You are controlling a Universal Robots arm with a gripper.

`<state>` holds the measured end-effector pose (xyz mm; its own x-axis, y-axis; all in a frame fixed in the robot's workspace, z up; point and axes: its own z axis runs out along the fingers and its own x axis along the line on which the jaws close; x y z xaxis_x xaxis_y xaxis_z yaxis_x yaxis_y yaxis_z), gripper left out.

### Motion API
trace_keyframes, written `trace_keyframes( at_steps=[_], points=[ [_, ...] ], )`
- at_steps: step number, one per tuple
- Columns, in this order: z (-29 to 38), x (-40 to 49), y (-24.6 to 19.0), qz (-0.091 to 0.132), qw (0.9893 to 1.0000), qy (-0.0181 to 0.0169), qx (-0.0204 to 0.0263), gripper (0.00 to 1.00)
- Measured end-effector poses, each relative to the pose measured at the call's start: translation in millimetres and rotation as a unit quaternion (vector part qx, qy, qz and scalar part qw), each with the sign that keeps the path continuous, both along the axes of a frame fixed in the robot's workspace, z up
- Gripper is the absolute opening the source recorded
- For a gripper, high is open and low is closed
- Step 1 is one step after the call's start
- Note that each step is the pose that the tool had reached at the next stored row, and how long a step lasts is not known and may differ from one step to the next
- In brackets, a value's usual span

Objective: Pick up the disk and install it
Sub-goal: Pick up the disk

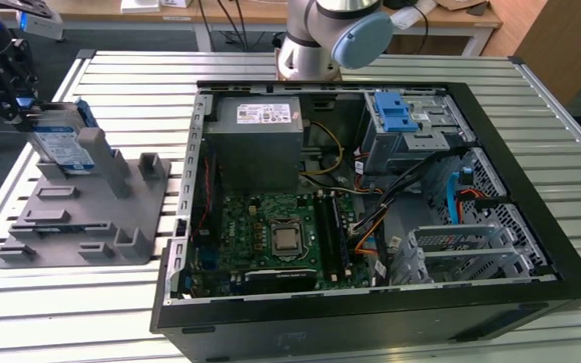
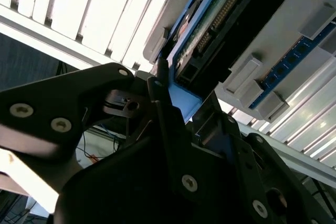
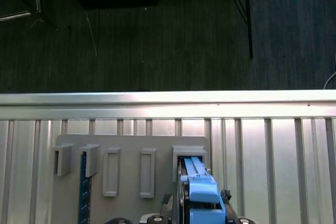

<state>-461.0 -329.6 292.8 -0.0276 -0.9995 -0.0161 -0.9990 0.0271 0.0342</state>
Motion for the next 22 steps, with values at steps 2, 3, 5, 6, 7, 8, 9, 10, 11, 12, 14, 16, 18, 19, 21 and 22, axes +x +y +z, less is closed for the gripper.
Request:
trace_keyframes(
  at_steps=[2, 3, 5, 6, 7, 8, 9, 10, 11, 12, 14, 16, 18, 19, 21, 22],
  points=[
    [-0.4, 0.0, 0.0, 0.0, 1.0, 0.0001, -0.0001, 0.44],
    [-0.4, 0.0, 0.0, 0.0, 1.0, 0.0001, -0.0001, 0.44],
    [-0.7, 0.0, 0.0, 0.0, 1.0, 0.0, 0.0, 0.43],
    [-0.6, 0.0, 0.0, 0.0, 1.0, 0.0, -0.0001, 0.43],
    [-0.6, 0.0, 0.0, 0.0, 1.0, 0.0, 0.0, 0.36],
    [-0.6, 0.0, 0.0, 0.0, 1.0, 0.0, 0.0, 0.36],
    [-0.7, 0.0, 0.0, 0.0, 1.0, 0.0, 0.0, 0.36],
    [-0.7, 0.0, 0.0, 0.0, 1.0, 0.0, 0.0, 0.36],
    [-0.7, 0.0, 0.0, 0.0, 1.0, 0.0, 0.0, 0.36],
    [-0.7, 0.0, 0.0, 0.0, 1.0, 0.0, 0.0, 0.36],
    [-0.8, 0.0, 0.0, 0.0, 1.0, 0.0, 0.0, 0.36],
    [-0.8, 0.0, 0.0, 0.0, 1.0, 0.0, 0.0, 0.36],
    [-0.3, 0.0, 0.0, 0.0, 1.0, -0.0001, 0.0001, 0.36],
    [0.4, 0.0, 0.0, 0.0, 1.0, -0.0002, 0.0001, 0.36],
    [0.7, 0.0, 0.0, 0.0, 1.0, -0.0002, 0.0001, 0.36],
    [0.9, 0.0, 0.0, 0.0, 1.0, 0.0, 0.0, 0.36]
  ],
)
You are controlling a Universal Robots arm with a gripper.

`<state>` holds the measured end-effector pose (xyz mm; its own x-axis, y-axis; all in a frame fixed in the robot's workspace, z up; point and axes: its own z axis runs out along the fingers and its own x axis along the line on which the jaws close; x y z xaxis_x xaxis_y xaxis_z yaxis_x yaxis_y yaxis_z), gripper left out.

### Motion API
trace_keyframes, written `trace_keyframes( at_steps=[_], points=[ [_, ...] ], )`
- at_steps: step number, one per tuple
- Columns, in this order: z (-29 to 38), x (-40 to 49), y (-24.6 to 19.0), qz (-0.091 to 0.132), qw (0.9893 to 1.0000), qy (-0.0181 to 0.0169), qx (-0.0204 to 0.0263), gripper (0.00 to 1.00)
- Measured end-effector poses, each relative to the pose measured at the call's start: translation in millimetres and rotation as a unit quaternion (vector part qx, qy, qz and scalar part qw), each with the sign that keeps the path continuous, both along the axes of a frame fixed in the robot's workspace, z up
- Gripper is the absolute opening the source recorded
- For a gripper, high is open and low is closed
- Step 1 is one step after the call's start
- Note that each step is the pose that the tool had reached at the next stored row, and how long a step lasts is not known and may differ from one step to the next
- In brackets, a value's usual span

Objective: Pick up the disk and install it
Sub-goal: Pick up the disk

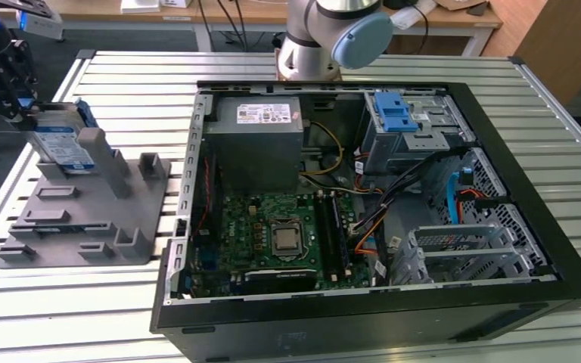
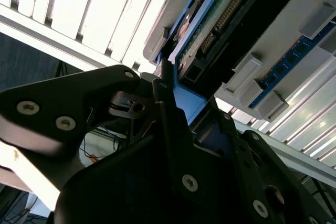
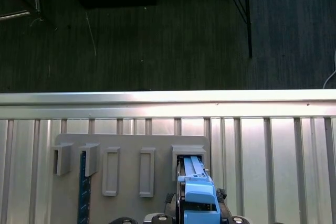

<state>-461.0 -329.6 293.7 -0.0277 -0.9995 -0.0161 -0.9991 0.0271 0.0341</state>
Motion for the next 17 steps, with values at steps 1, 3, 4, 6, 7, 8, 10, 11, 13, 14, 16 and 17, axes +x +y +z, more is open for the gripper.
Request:
trace_keyframes(
  at_steps=[1, 3, 4, 6, 7, 8, 10, 11, 13, 14, 16, 17],
  points=[
    [0.1, 0.0, 0.0, 0.0, 1.0, 0.0, 0.0, 0.36],
    [0.2, 0.0, 0.0, 0.0, 1.0, 0.0, 0.0, 0.36],
    [0.3, 0.0, 0.0, 0.0, 1.0, 0.0, 0.0, 0.36],
    [0.9, 0.0, 0.0, 0.0, 1.0, 0.0001, 0.0, 0.36],
    [1.5, 0.0, 0.0, 0.0, 1.0, 0.0002, -0.0001, 0.36],
    [2.1, 0.0, 0.0, 0.0, 1.0, 0.0001, -0.0001, 0.36],
    [3.5, 0.0, 0.0, 0.0, 1.0, 0.0001, 0.0, 0.36],
    [4.2, 0.0, 0.0, 0.0, 1.0, 0.0001, 0.0, 0.36],
    [5.8, 0.0, 0.0, 0.0, 1.0, 0.0, 0.0, 0.36],
    [6.7, 0.0, 0.0, 0.0, 1.0, 0.0, 0.0, 0.36],
    [8.1, 0.0, 0.0, 0.0, 1.0, 0.0, 0.0, 0.36],
    [8.8, 0.0, 0.0, 0.0, 1.0, 0.0, 0.0, 0.36]
  ],
)
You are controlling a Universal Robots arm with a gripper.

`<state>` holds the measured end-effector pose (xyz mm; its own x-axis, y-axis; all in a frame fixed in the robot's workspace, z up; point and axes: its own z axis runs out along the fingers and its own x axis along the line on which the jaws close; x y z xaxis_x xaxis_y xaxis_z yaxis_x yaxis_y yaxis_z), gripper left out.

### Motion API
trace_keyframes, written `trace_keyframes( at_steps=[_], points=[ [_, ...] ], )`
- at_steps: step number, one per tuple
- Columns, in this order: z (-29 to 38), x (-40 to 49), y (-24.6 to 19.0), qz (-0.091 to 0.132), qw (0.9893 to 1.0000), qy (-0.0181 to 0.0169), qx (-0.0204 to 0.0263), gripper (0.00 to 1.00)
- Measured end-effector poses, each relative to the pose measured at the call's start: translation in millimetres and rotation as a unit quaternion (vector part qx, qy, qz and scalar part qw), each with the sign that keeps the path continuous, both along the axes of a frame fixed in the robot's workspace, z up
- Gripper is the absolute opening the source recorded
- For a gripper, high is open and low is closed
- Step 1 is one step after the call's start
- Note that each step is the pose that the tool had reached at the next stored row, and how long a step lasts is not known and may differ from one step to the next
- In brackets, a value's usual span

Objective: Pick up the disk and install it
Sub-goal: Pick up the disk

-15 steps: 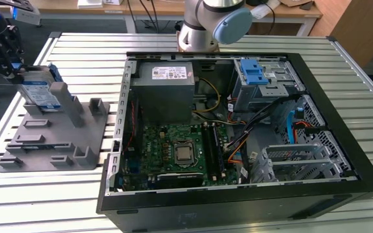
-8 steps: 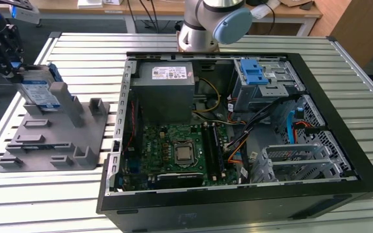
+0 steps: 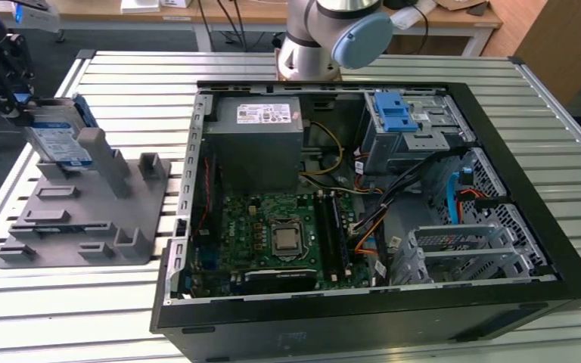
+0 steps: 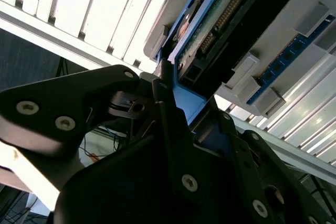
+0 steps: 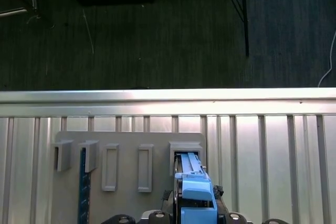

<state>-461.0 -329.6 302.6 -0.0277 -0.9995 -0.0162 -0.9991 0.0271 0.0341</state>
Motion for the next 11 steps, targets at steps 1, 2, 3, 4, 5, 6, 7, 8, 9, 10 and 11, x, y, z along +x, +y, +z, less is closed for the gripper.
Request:
trace_keyframes(
  at_steps=[1, 2, 3, 4, 5, 6, 7, 8, 9, 10, 11],
  points=[
    [0.9, 0.0, 0.0, 0.0, 1.0, 0.0, 0.0, 0.36],
    [1.7, 0.0, 0.0, 0.0, 1.0, 0.0, 0.0, 0.36],
    [2.5, 0.0, 0.0, 0.0, 1.0, 0.0, 0.0, 0.36],
    [3.3, 0.0, 0.0, 0.0, 1.0, 0.0, 0.0, 0.36],
    [4.1, 0.0, 0.0, 0.0, 1.0, 0.0, 0.0, 0.36],
    [4.6, 0.0, 0.0, 0.0, 1.0, 0.0, 0.0, 0.36],
    [5.3, 0.0, 0.0, 0.0, 1.0, 0.0, 0.0, 0.36],
    [6.0, 0.0, 0.0, 0.0, 1.0, 0.0, 0.0, 0.36],
    [6.9, 0.0, 0.0, 0.0, 1.0, 0.0001, 0.0, 0.36],
    [7.6, 0.0, 0.0, 0.0, 1.0, 0.0001, 0.0, 0.36],
    [8.5, 0.0, 0.0, 0.0, 1.0, 0.0001, 0.0, 0.36]
  ],
)
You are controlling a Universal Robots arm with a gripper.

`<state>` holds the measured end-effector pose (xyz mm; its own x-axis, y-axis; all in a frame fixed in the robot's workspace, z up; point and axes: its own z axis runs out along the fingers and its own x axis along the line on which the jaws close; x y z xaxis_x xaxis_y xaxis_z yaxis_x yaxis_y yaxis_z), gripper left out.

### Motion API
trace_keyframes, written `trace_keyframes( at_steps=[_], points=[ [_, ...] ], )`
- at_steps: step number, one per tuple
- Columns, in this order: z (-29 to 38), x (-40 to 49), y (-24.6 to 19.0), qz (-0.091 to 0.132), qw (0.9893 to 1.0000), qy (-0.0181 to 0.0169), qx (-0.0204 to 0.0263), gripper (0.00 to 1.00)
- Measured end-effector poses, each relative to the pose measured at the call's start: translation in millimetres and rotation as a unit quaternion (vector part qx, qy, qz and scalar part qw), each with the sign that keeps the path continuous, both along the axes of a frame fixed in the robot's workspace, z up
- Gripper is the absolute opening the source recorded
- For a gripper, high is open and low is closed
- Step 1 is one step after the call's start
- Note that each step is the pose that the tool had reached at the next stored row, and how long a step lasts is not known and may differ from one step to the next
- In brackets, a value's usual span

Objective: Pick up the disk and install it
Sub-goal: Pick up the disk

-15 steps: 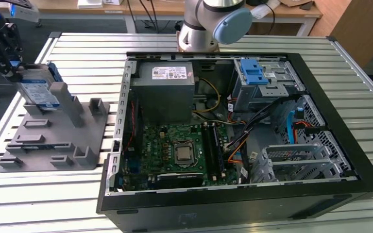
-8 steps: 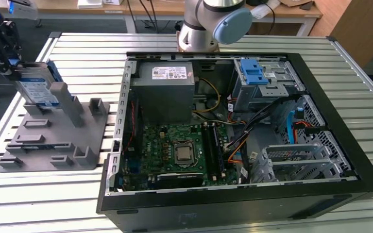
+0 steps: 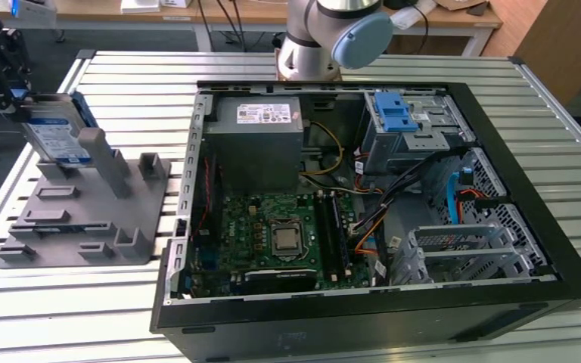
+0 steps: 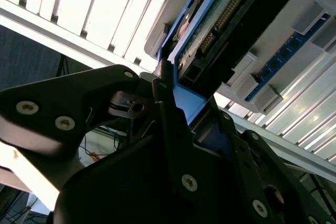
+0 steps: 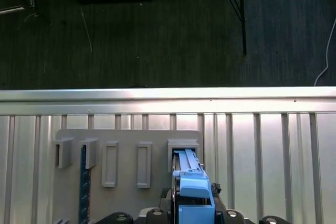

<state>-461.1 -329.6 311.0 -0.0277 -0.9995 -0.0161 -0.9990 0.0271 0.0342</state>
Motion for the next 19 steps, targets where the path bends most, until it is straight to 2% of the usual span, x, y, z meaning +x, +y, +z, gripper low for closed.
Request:
trace_keyframes(
  at_steps=[8, 19],
  points=[
    [5.2, 0.0, 0.0, 0.0, 1.0, -0.0001, 0.0, 0.36],
    [8.0, 0.0, 0.0, 0.0, 1.0, 0.0001, -0.0001, 0.36]
  ],
)
